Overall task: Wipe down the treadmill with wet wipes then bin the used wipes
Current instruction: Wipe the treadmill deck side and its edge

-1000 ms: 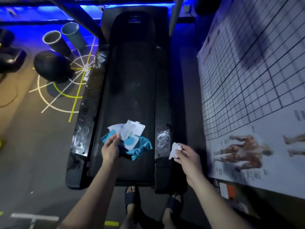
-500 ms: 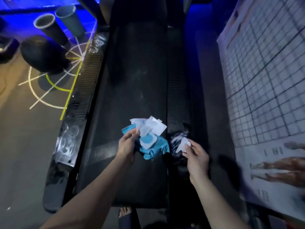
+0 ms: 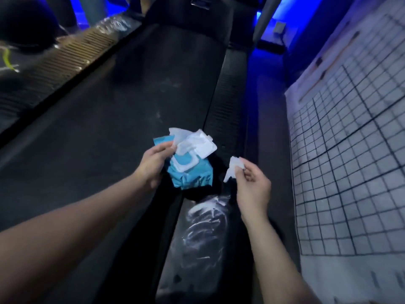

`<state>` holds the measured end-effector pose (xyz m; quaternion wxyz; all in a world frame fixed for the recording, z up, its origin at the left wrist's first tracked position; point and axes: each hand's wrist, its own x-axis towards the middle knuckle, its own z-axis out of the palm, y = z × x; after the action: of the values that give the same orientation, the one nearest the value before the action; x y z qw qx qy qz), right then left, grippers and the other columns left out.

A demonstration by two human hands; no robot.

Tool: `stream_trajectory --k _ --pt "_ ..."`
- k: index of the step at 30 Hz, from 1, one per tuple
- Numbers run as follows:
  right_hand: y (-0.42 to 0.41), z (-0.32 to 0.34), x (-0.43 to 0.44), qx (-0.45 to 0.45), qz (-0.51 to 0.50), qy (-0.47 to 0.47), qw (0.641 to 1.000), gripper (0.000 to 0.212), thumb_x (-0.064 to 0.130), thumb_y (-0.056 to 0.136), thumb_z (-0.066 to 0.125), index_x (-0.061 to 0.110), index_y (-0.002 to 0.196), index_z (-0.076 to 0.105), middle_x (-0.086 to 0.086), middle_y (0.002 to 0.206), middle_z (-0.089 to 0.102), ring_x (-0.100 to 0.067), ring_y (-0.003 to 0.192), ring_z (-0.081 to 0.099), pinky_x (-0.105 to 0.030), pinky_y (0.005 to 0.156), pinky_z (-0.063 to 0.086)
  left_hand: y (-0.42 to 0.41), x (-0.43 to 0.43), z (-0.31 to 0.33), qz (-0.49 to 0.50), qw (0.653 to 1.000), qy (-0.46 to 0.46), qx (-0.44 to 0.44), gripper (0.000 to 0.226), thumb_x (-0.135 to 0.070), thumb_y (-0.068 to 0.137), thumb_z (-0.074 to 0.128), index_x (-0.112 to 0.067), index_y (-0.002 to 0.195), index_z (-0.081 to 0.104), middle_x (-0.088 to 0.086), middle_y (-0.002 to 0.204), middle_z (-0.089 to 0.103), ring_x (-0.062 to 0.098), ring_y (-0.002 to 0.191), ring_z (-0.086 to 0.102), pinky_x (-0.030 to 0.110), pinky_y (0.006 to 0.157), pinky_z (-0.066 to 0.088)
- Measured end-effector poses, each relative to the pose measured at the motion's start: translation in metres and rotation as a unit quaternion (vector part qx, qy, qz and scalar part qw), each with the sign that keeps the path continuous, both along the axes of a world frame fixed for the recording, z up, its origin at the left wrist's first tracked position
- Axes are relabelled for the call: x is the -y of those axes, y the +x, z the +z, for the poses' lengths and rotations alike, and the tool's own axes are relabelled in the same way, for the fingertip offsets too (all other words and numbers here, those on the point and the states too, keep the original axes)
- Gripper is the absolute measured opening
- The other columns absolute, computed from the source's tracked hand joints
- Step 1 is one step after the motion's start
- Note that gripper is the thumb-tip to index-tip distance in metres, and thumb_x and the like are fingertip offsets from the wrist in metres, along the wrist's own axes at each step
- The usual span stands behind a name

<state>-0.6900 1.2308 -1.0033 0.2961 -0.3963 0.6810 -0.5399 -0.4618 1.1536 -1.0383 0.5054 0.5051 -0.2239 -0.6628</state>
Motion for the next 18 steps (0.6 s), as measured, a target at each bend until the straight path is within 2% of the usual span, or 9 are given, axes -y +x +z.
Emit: stream_trajectory --k 3,6,9,13,16,18 --pt "-0.019 -0.023 0.01 -0.05 -0.002 -0.033 0.998 0.024 0.01 0.09 0.069 0.026 0.107 0.076 0.012 0.086 0.072 0.003 0.071 0.061 -0.011 0.069 0.048 -0.003 0.011 -0.029 0.0 1.0 -0.018 -0.013 0.027 -0.01 0.099 0.07 0.0 0.124 0.07 0.022 0.115 0.076 0.035 0.105 0.075 0.052 0.093 0.062" --pt "-0.031 -0.042 0.012 -0.105 0.036 -0.023 0.994 0.021 0.018 0.089 0.071 0.037 0.097 0.076 0.014 0.074 0.065 0.002 0.063 0.052 -0.013 0.062 0.045 0.0 0.006 -0.053 -0.013 0.999 -0.049 -0.002 0.018 -0.012 0.1 0.07 -0.004 0.115 0.073 0.024 0.118 0.075 0.036 0.105 0.073 0.056 0.099 0.058" --pt "-0.039 -0.054 0.006 -0.187 0.079 0.002 0.979 0.025 0.023 0.089 0.071 0.048 0.085 0.072 0.012 0.07 0.063 -0.001 0.06 0.05 -0.015 0.061 0.043 0.008 0.0 -0.064 -0.002 0.996 -0.085 -0.013 0.014 -0.01 0.1 0.068 -0.004 0.113 0.073 0.021 0.113 0.076 0.035 0.104 0.072 0.053 0.099 0.059" --pt "-0.038 -0.05 -0.013 -0.214 0.106 0.02 0.971 0.017 0.025 0.09 0.072 0.04 0.097 0.077 0.014 0.072 0.064 0.0 0.063 0.053 -0.02 0.067 0.046 0.014 -0.002 -0.061 -0.004 0.996 -0.079 -0.034 0.03 -0.008 0.102 0.064 0.002 0.13 0.067 0.021 0.117 0.076 0.031 0.101 0.076 0.047 0.091 0.063" --pt "-0.033 -0.04 -0.029 -0.305 0.132 0.028 0.943 0.016 0.025 0.091 0.073 0.034 0.103 0.076 0.016 0.084 0.062 0.003 0.074 0.057 -0.012 0.071 0.041 0.01 -0.001 -0.06 -0.005 0.997 -0.062 -0.043 0.034 -0.01 0.1 0.067 0.002 0.132 0.065 0.025 0.121 0.074 0.037 0.109 0.073 0.053 0.097 0.06" --pt "-0.033 -0.034 -0.033 -0.343 0.133 0.044 0.929 0.013 0.029 0.09 0.074 0.033 0.102 0.076 0.014 0.092 0.06 0.003 0.083 0.057 -0.008 0.073 0.038 0.009 -0.002 -0.059 0.004 0.998 -0.056 -0.04 0.03 -0.009 0.099 0.069 -0.002 0.128 0.068 0.022 0.118 0.076 0.034 0.104 0.076 0.05 0.091 0.062"
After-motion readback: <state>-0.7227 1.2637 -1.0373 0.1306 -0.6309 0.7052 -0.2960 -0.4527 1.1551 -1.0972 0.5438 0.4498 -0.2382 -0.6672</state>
